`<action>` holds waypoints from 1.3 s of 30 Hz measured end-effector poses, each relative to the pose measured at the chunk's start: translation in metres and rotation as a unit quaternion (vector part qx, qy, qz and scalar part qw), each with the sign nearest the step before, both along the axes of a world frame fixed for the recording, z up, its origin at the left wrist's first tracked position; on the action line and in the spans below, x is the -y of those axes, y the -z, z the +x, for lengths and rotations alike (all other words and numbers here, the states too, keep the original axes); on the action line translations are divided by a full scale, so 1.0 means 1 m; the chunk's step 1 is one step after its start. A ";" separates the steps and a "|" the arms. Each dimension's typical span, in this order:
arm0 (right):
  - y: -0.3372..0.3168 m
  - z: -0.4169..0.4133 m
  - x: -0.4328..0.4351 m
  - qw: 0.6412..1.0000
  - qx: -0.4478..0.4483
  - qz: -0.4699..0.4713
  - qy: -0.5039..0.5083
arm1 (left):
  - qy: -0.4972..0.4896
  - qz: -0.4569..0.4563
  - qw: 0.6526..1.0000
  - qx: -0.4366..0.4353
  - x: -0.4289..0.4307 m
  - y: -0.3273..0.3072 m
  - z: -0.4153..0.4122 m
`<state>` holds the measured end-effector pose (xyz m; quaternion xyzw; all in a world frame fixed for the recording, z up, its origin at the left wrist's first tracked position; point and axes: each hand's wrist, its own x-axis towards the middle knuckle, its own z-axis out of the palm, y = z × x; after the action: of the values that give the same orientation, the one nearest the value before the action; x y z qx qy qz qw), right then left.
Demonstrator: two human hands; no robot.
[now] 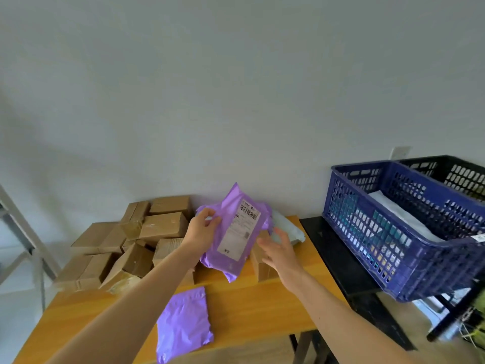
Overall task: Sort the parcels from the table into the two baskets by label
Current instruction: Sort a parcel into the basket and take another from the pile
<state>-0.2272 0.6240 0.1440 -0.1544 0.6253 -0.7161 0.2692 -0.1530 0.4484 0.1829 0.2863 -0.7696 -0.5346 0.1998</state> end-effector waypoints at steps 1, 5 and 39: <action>-0.001 0.004 0.002 0.999 0.024 -0.019 -0.009 | 0.001 0.019 1.000 -0.009 0.002 -0.001 0.004; 0.001 0.016 0.010 0.993 0.077 -0.072 -0.050 | 0.026 0.096 0.995 -0.033 0.009 -0.003 0.017; 0.025 0.029 -0.141 0.965 -0.052 0.121 0.228 | 0.244 0.134 0.961 0.003 -0.087 0.043 -0.020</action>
<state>-0.1982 0.7649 0.1190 -0.0115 0.7391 -0.6684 0.0828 -0.1726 0.5358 0.1396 0.1160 -0.7382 -0.6642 0.0210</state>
